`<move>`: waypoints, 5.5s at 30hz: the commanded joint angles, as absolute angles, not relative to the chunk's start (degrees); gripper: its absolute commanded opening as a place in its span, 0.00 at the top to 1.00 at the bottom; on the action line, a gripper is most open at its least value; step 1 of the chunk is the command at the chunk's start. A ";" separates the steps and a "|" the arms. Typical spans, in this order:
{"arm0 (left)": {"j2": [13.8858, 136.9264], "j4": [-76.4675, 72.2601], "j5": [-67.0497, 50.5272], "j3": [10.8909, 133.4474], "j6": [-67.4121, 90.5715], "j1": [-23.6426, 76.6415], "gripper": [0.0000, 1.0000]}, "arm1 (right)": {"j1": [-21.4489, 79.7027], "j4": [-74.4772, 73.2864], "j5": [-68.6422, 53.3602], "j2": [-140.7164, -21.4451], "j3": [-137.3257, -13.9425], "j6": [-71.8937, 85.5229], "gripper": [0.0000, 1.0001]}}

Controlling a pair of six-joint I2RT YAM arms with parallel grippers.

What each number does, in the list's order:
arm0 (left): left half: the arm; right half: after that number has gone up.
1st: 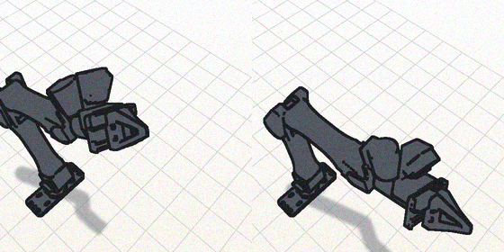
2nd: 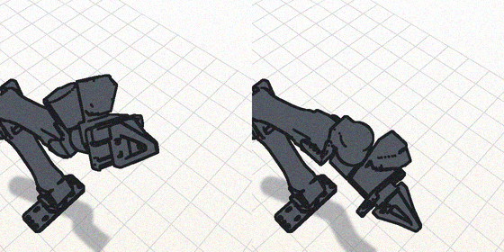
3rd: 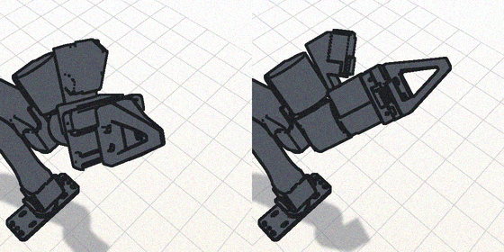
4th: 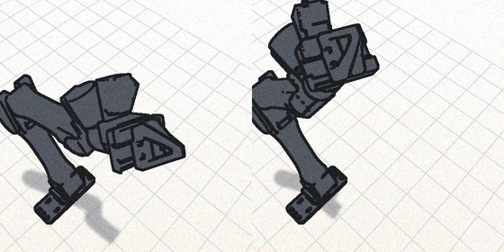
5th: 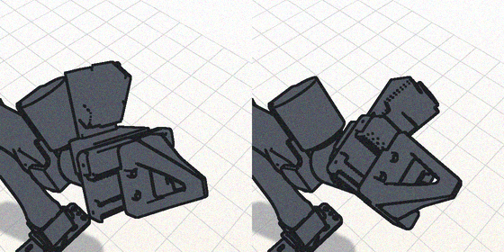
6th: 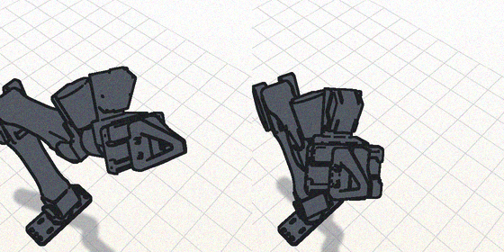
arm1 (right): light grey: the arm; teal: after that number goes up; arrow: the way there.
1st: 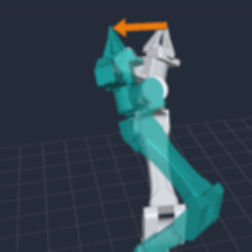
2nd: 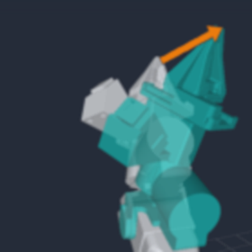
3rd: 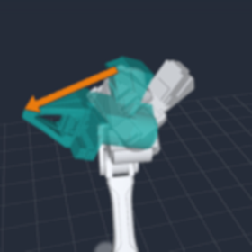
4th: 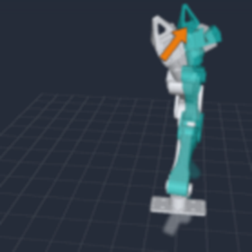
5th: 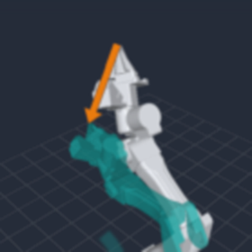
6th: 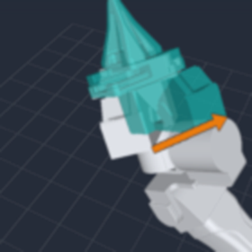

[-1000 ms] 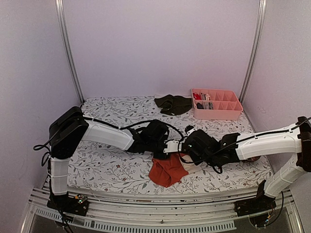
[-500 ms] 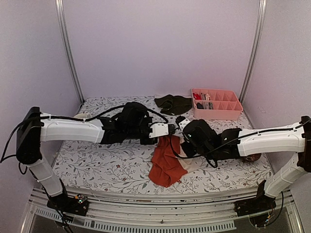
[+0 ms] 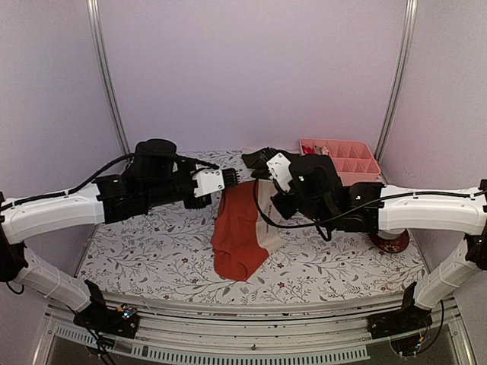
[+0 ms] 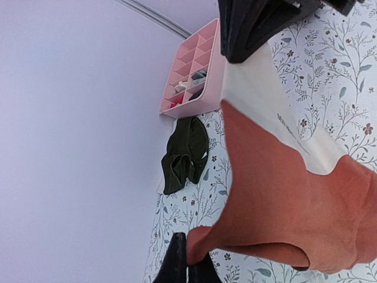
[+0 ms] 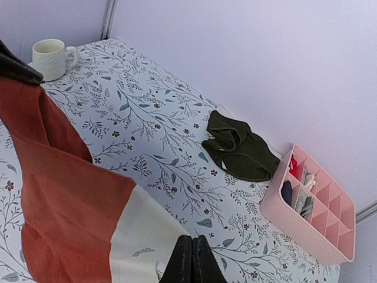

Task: Roll the underwear
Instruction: Flatten out the underwear at the center of the board, then fold the underwear at the center of the board.

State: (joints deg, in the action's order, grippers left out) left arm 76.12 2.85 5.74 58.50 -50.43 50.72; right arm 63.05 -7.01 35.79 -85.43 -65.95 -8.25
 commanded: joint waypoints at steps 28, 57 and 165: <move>54.32 9.48 8.10 41.42 -53.12 50.87 1.00 | 66.48 -0.48 43.63 -94.58 -71.63 -9.08 0.98; 103.04 1.83 11.22 68.37 -56.69 38.89 1.00 | 41.66 15.14 25.16 -120.84 -85.00 -26.26 0.98; 95.89 -5.79 -7.25 46.14 -54.93 39.86 0.47 | 50.19 -15.79 23.80 -106.30 -72.19 -19.30 0.33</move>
State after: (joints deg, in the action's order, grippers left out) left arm 96.68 2.26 -6.94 47.81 -52.31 40.58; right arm 48.97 -6.50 25.91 -103.37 -69.14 -34.22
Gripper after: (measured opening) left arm 0.536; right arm 0.721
